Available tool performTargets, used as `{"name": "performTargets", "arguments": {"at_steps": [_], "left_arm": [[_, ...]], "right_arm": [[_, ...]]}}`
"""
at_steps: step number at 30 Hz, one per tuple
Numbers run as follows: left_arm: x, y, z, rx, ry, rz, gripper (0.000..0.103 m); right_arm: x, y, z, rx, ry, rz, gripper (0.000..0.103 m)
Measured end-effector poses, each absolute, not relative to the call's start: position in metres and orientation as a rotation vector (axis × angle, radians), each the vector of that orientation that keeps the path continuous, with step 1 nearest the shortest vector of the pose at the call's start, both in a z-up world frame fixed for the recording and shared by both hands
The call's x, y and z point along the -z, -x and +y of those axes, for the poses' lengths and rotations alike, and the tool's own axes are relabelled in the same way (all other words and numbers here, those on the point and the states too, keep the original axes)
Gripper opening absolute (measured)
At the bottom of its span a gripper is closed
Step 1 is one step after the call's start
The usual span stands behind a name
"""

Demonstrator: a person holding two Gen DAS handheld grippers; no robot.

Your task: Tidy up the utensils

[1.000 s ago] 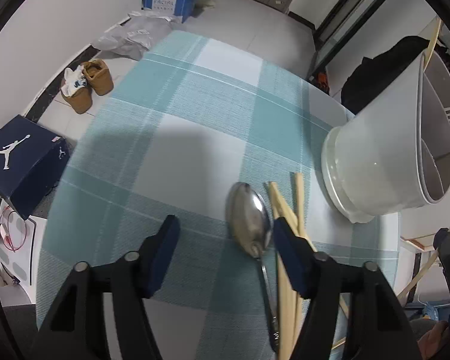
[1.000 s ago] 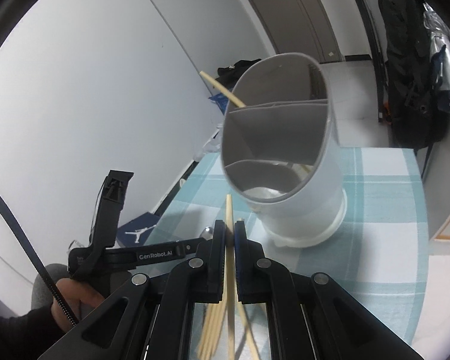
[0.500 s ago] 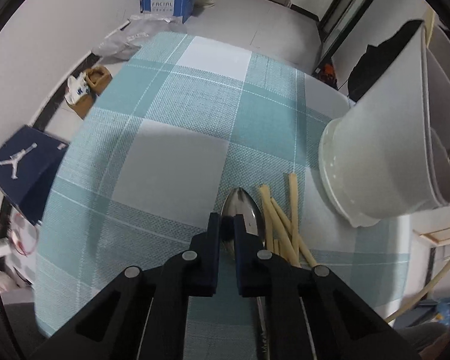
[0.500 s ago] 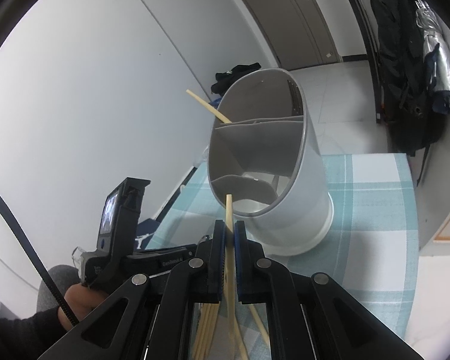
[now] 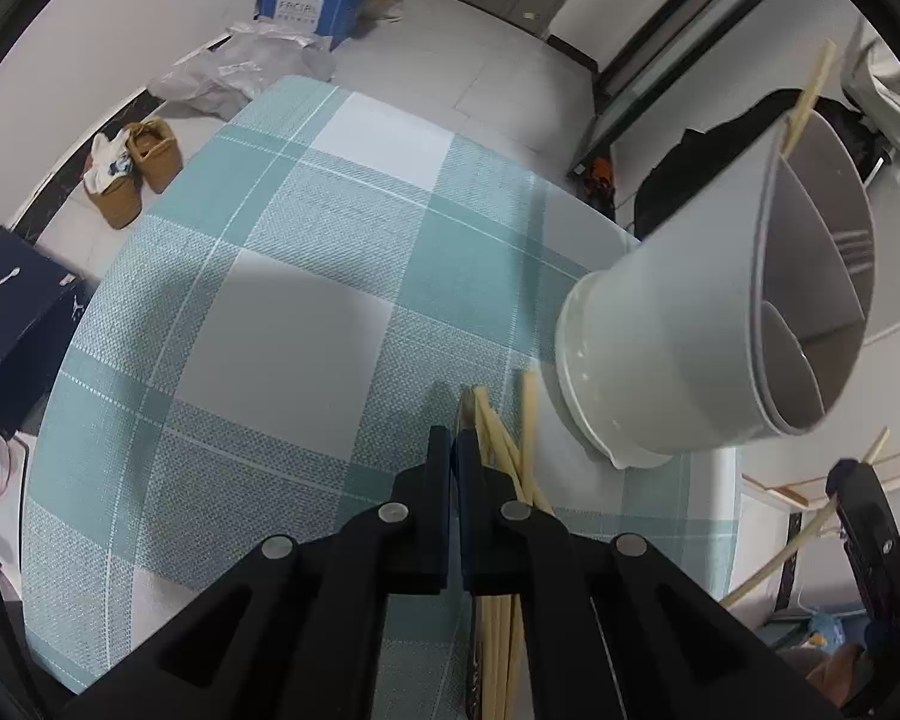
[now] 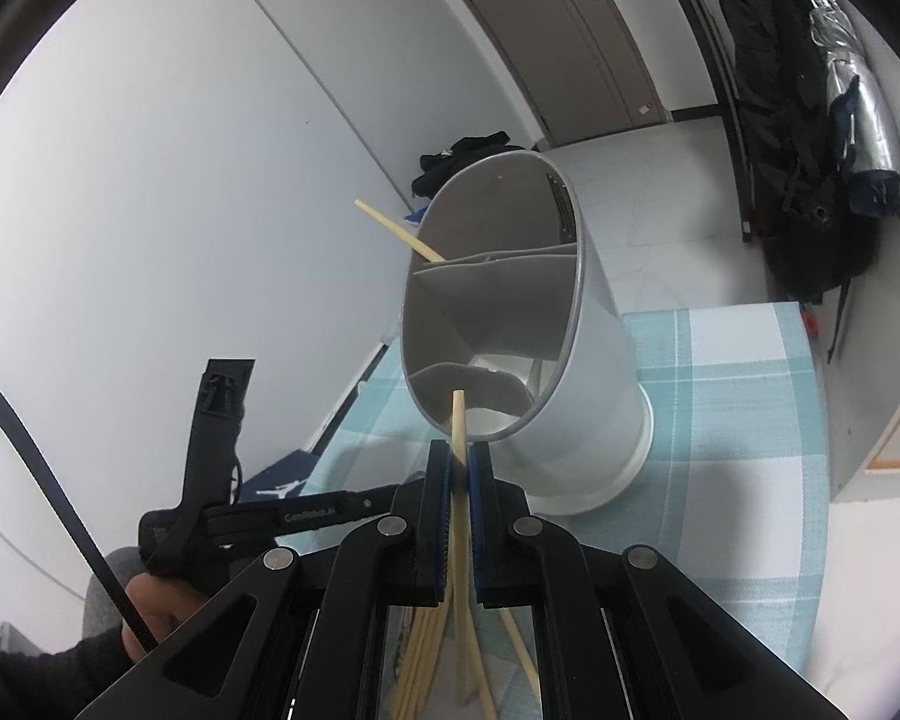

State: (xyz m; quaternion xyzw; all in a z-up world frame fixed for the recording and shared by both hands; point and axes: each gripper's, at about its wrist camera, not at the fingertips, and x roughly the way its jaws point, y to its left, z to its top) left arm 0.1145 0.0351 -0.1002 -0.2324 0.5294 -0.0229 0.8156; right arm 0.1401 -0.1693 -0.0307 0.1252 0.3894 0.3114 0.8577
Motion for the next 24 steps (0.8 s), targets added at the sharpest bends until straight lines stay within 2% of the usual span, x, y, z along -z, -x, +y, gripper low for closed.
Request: {"name": "performTargets", "arguments": {"at_steps": [9, 16, 24], "left_arm": [[0.122, -0.119, 0.038, 0.082, 0.62, 1.222, 0.0], [0.119, -0.122, 0.022, 0.076, 0.531, 1.219, 0.005], [0.115, -0.121, 0.003, 0.049, 0.379, 1.201, 0.003]], "right_arm": [[0.029, -0.137, -0.169, -0.651, -0.262, 0.818, 0.005], [0.028, -0.136, -0.172, -0.646, -0.266, 0.813, 0.005], [0.025, -0.137, -0.173, -0.653, -0.266, 0.807, 0.005]]}}
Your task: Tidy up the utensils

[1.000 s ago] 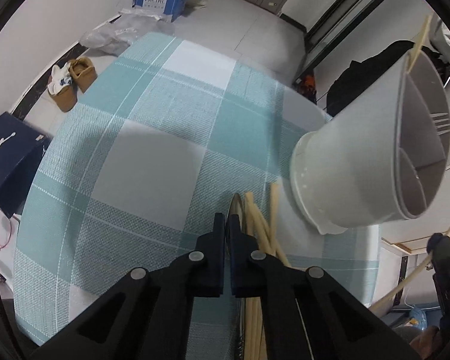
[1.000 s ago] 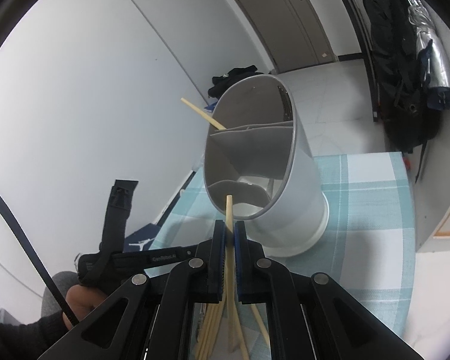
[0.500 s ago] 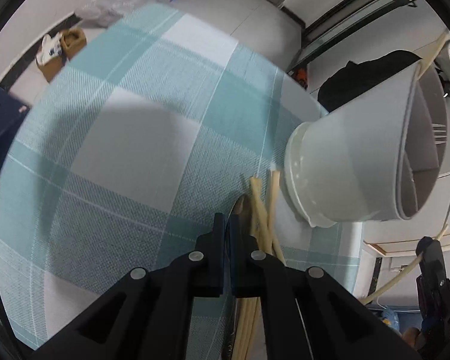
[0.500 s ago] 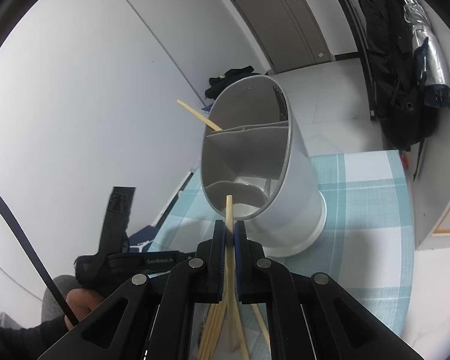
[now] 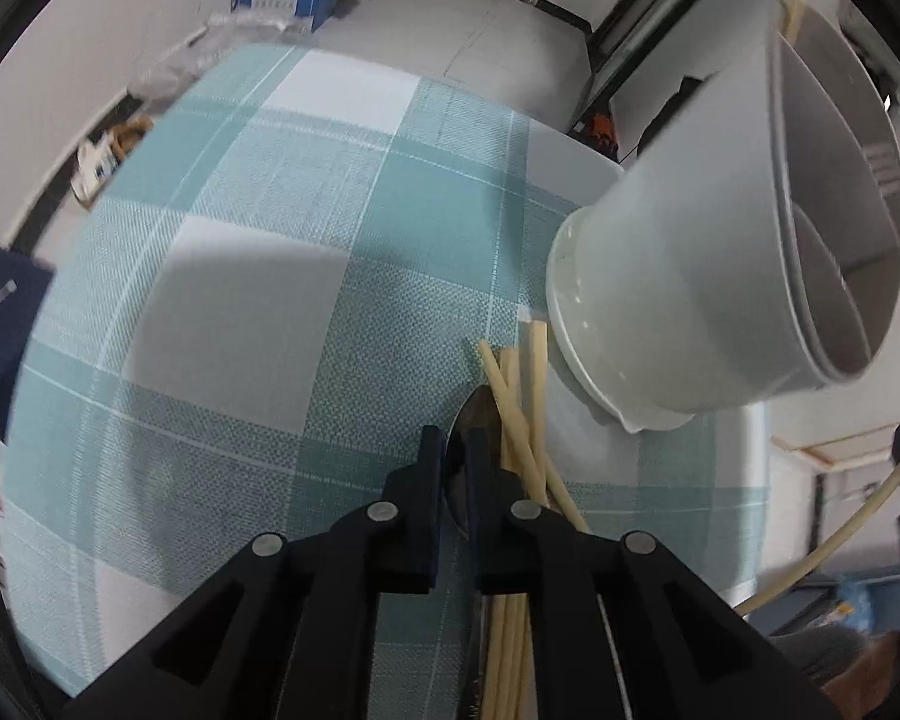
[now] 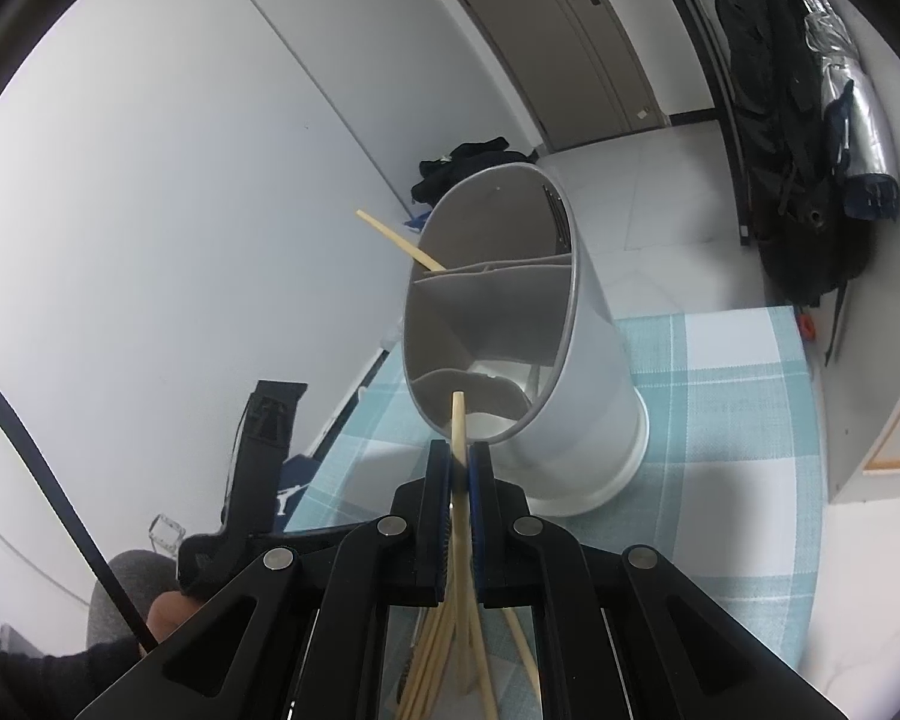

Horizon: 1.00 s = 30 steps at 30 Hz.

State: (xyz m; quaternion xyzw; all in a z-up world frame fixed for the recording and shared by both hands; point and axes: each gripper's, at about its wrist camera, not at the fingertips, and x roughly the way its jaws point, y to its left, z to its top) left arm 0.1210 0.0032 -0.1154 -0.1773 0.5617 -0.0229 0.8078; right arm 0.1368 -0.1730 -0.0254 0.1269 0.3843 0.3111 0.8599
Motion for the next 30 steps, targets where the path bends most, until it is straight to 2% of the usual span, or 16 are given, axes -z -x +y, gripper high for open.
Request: {"name": "performTargets", "arguments": {"at_steps": [5, 10, 17, 30], "left_arm": [[0.105, -0.117, 0.009, -0.006, 0.295, 1.147, 0.0], [0.1, -0.105, 0.042, -0.06, 0.361, 1.113, 0.0], [0.067, -0.09, 0.062, -0.092, 0.417, 0.936, 0.0], [0.025, -0.058, 0.04, -0.022, 0.26, 0.705, 0.0]], "right_arm": [[0.025, -0.137, -0.173, -0.651, -0.262, 0.804, 0.005], [0.026, -0.137, -0.172, -0.644, -0.259, 0.806, 0.005], [0.022, -0.131, -0.166, -0.643, -0.232, 0.775, 0.005], [0.007, -0.104, -0.158, -0.558, -0.142, 0.658, 0.005]]}}
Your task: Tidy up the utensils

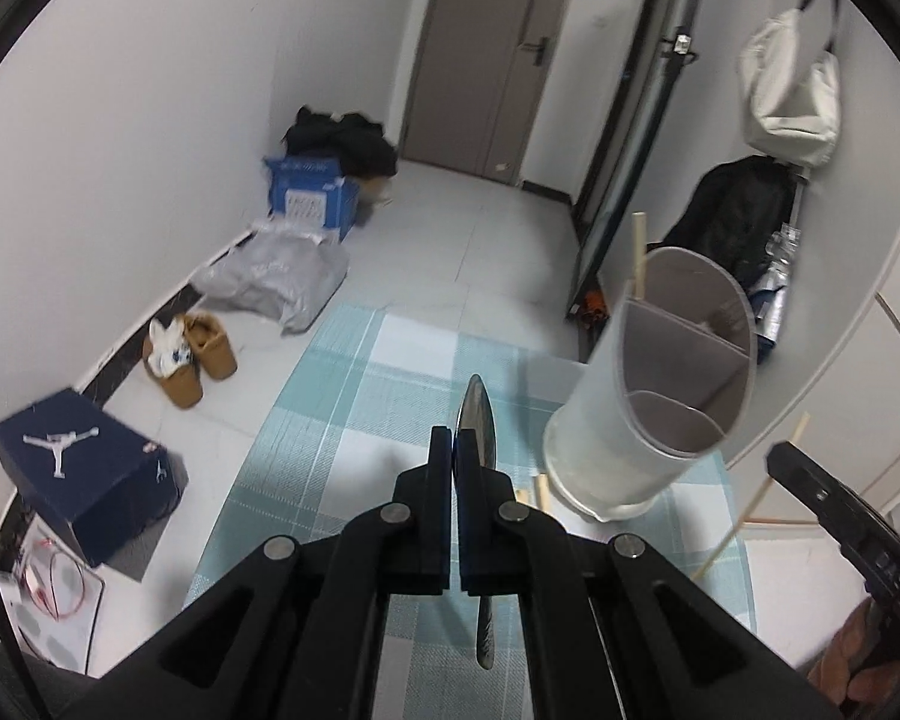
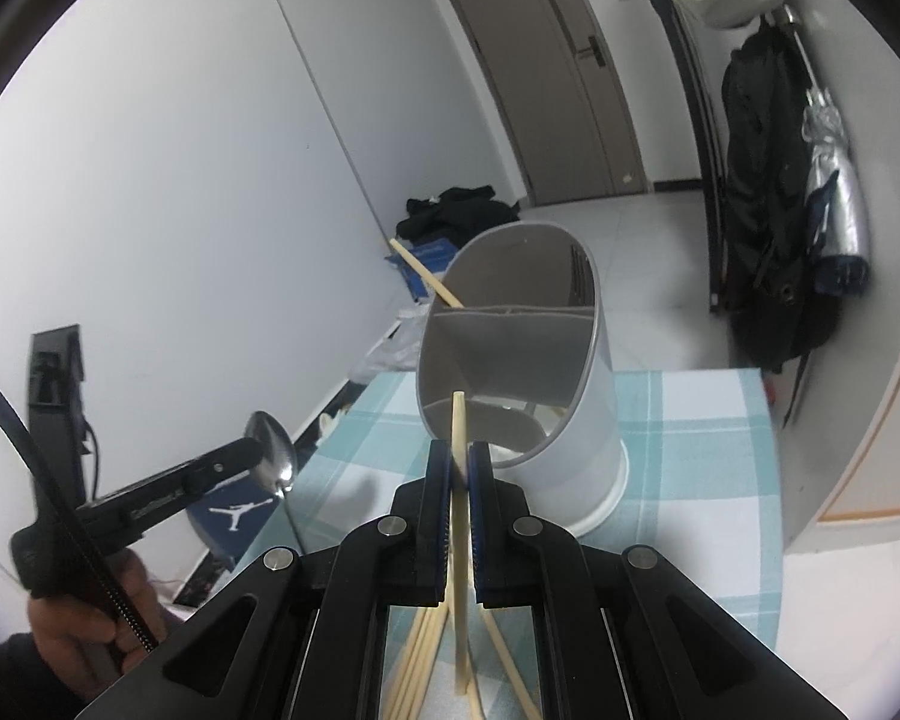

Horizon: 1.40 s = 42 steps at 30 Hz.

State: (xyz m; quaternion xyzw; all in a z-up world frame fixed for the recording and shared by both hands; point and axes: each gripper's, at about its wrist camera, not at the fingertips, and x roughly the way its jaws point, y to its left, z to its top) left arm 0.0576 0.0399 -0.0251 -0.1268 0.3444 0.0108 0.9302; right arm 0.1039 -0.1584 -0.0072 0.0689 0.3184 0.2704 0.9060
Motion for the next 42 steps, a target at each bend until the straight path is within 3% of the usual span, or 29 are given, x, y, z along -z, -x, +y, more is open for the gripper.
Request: {"name": "performTargets", "arguments": {"at_steps": [14, 22, 34, 42], "left_arm": [[-0.009, -0.043, 0.031, 0.076, 0.25, 0.661, 0.0], [-0.054, -0.052, 0.029, 0.131, 0.274, 0.574, 0.0], [-0.113, -0.098, 0.012, 0.191, 0.28, 0.447, 0.0], [-0.112, -0.127, 0.008, 0.16, 0.271, 0.368, 0.0]], "right_arm": [[-0.015, -0.087, -0.154, -0.529, -0.127, 0.581, 0.005], [-0.055, -0.091, -0.159, -0.539, -0.14, 0.512, 0.005], [-0.127, -0.137, -0.173, -0.534, -0.168, 0.415, 0.005], [-0.153, -0.187, -0.18, -0.507, -0.184, 0.349, 0.005]]}}
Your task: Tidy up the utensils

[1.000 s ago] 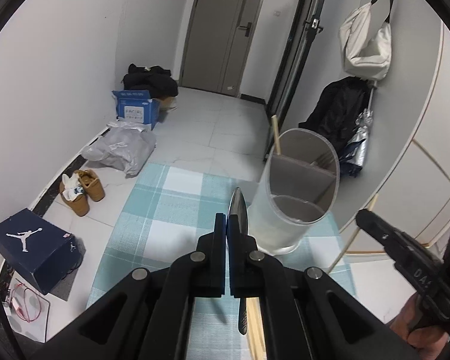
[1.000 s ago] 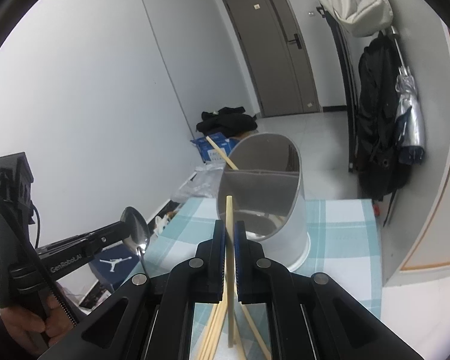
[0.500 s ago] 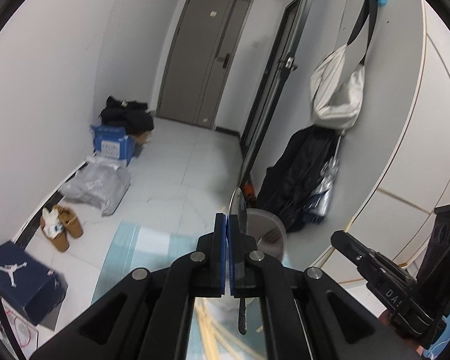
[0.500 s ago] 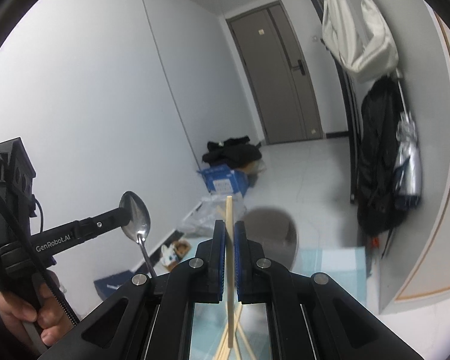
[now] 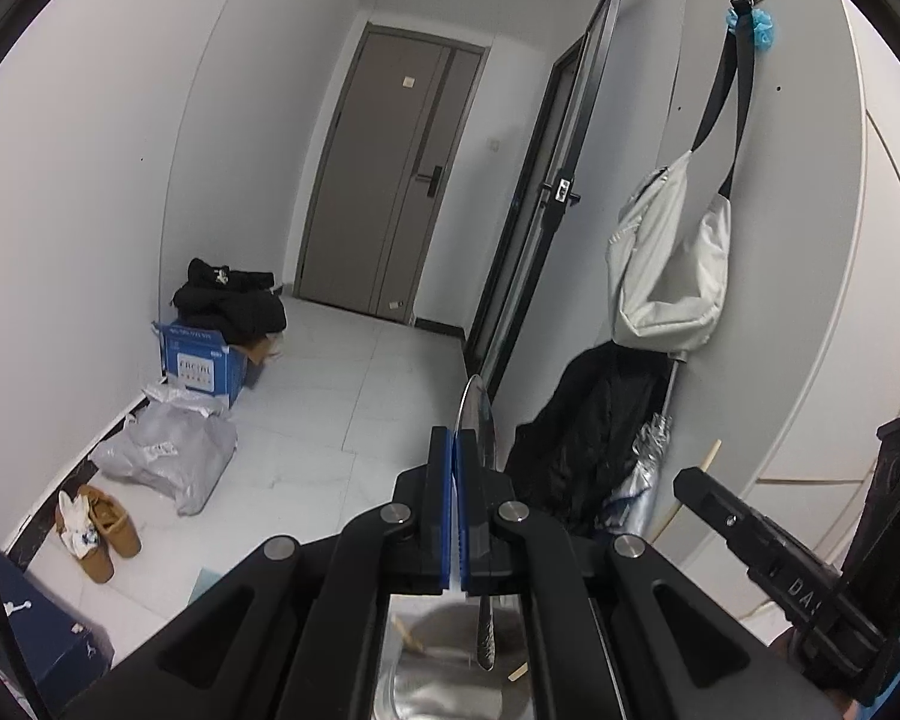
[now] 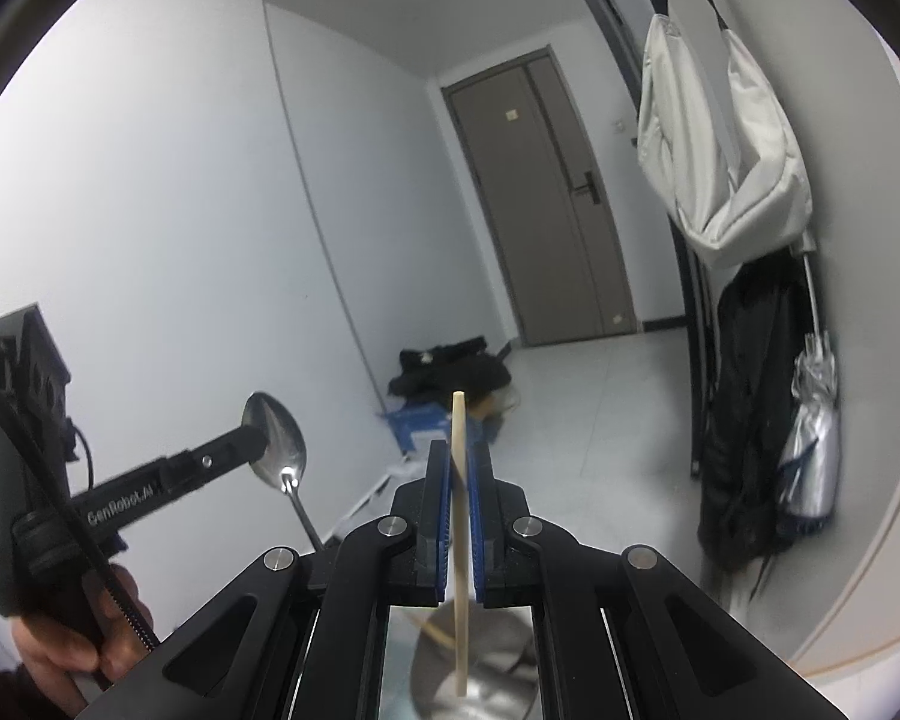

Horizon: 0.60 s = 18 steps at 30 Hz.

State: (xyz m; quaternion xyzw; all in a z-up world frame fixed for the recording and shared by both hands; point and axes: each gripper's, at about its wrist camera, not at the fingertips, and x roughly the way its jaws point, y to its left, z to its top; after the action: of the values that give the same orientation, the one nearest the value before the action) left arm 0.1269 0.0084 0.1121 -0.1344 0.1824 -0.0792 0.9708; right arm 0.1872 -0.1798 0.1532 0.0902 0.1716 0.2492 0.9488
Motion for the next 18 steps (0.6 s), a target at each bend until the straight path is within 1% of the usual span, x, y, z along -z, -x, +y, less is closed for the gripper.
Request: {"name": "performTargets", "arguments": {"at_steps": [8, 18], "left_arm": [[-0.09, -0.146, -0.002, 0.207, 0.198, 0.348, 0.0], [-0.068, -0.155, -0.005, 0.302, 0.137, 0.36, 0.0]], "right_arm": [[-0.133, -0.235, -0.176, -0.494, -0.201, 0.367, 0.005], [-0.103, -0.249, -0.174, -0.502, -0.197, 0.397, 0.005]]}}
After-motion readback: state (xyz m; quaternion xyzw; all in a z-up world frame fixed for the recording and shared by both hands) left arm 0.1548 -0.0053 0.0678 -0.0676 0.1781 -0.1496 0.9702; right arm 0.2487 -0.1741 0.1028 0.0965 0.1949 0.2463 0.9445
